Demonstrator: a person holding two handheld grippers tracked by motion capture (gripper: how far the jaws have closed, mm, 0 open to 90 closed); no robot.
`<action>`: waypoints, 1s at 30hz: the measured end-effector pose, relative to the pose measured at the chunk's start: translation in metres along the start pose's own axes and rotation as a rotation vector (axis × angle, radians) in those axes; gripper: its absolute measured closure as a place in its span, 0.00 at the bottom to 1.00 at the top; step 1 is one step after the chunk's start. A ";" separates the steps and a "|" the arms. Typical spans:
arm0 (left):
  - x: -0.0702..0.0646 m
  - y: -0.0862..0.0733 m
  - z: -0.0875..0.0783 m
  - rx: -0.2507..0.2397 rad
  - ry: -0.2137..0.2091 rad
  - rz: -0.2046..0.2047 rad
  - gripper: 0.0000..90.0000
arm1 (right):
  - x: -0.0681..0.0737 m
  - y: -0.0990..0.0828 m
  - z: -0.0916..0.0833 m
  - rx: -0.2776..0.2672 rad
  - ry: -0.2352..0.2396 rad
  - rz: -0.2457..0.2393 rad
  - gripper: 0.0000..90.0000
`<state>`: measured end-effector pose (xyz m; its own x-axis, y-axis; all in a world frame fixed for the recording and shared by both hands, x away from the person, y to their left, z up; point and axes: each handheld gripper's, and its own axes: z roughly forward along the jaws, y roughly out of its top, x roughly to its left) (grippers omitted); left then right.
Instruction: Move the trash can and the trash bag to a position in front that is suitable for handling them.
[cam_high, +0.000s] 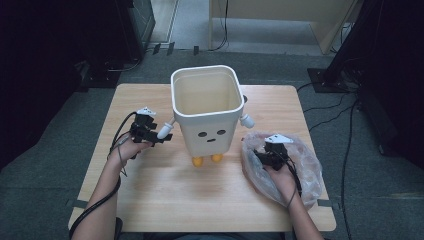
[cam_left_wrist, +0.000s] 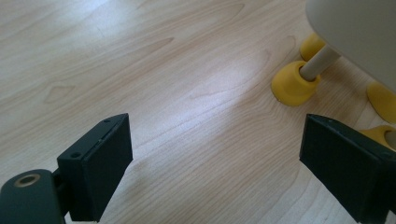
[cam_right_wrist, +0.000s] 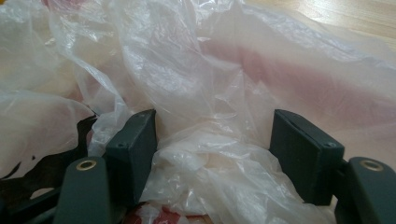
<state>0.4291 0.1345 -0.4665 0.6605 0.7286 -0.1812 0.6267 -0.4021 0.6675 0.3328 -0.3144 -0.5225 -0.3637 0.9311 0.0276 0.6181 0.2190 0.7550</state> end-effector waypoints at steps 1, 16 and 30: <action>-0.001 0.001 -0.001 -0.012 0.007 -0.001 0.11 | 0.000 0.000 0.000 0.000 0.000 0.000 0.36; -0.008 0.008 -0.013 -0.033 -0.009 -0.001 0.11 | 0.000 0.000 0.000 0.001 0.000 -0.001 0.36; -0.015 0.017 -0.028 -0.024 -0.035 0.019 0.11 | 0.000 0.000 -0.001 0.001 0.001 0.001 0.36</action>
<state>0.4181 0.1321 -0.4326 0.6864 0.7010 -0.1933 0.6041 -0.4017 0.6882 0.3320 -0.3143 -0.5225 -0.3638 0.9310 0.0290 0.6192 0.2185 0.7542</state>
